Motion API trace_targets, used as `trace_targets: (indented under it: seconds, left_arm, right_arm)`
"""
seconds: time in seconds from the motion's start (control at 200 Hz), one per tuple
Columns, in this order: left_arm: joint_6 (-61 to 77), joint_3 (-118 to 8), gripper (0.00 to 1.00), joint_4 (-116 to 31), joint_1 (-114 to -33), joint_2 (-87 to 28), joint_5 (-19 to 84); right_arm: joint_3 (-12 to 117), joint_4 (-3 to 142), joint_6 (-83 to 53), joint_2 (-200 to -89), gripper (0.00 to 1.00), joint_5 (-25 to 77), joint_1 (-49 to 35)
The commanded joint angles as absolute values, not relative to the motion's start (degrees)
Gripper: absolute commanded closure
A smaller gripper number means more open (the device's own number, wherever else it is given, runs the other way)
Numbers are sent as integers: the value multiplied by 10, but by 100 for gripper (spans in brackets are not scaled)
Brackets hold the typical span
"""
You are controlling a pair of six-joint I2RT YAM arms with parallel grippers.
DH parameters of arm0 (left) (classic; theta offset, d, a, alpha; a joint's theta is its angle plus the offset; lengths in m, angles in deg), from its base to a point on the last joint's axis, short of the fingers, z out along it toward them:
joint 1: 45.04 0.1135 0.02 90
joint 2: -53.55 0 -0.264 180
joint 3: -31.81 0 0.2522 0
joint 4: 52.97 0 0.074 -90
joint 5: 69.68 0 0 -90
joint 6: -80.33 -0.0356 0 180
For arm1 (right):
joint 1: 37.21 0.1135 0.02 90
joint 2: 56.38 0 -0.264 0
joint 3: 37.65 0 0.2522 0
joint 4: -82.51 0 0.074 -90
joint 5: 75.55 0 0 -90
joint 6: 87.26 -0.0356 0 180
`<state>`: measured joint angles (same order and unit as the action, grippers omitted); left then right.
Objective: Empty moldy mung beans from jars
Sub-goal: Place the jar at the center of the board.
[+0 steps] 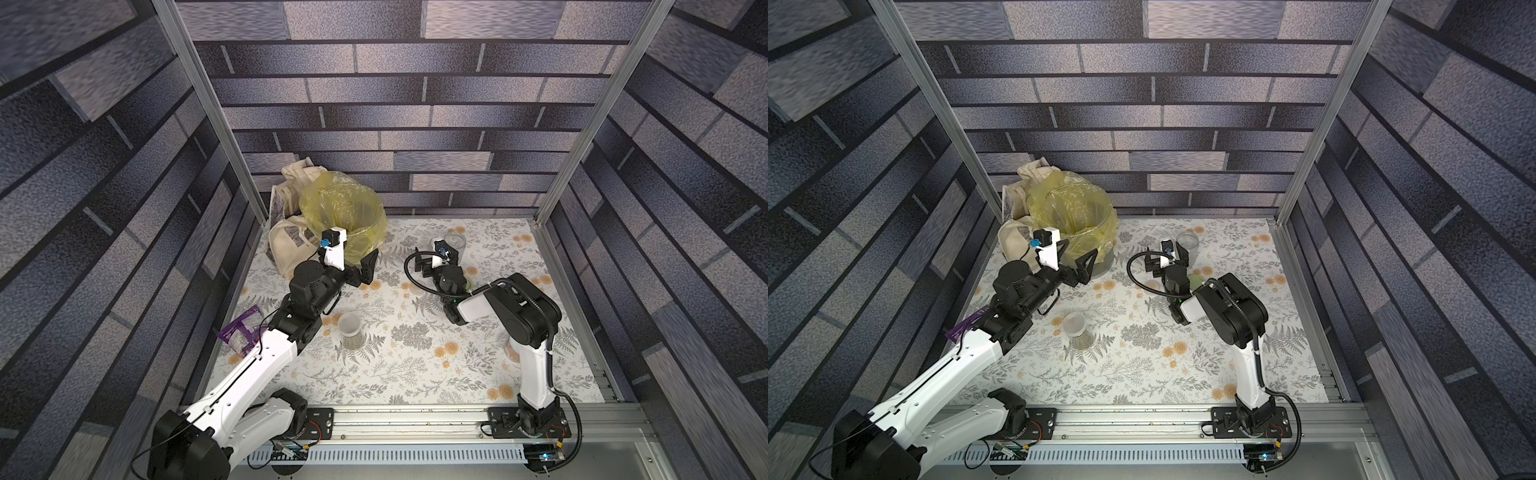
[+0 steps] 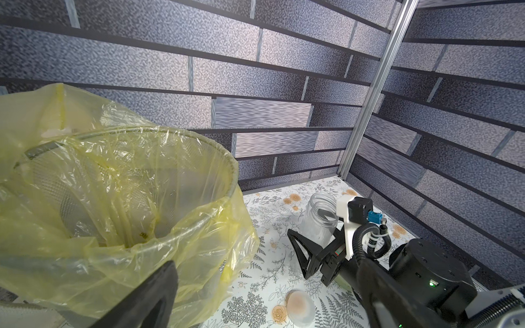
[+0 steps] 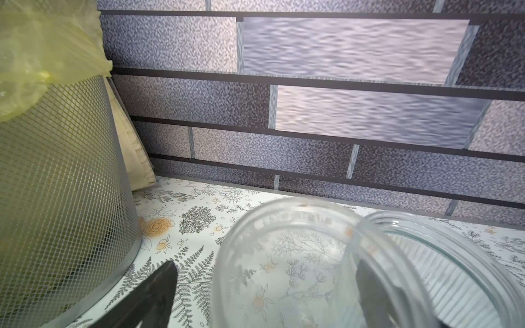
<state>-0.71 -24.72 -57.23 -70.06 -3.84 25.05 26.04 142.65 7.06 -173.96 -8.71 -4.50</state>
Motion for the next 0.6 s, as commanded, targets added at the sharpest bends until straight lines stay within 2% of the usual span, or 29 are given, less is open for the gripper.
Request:
trace_targets:
  seconds: [0.0, 0.24, 0.471, 0.596]
  left_arm:
    - [11, -272, 0, -534, -697, -49, 220]
    - [27, -302, 0, -456, -703, -46, 171]
    - [45, -375, 0, -213, -721, -13, 112]
    - [57, -419, 0, -70, -732, -4, 105]
  right_arm:
    - [251, 1450, 58, -1695, 0, -116, -42]
    - [236, 1440, 77, -1643, 0, -120, -34]
    - [221, 1390, 99, -1572, 0, -149, -18]
    - [236, 1258, 94, -1508, 0, -160, -8]
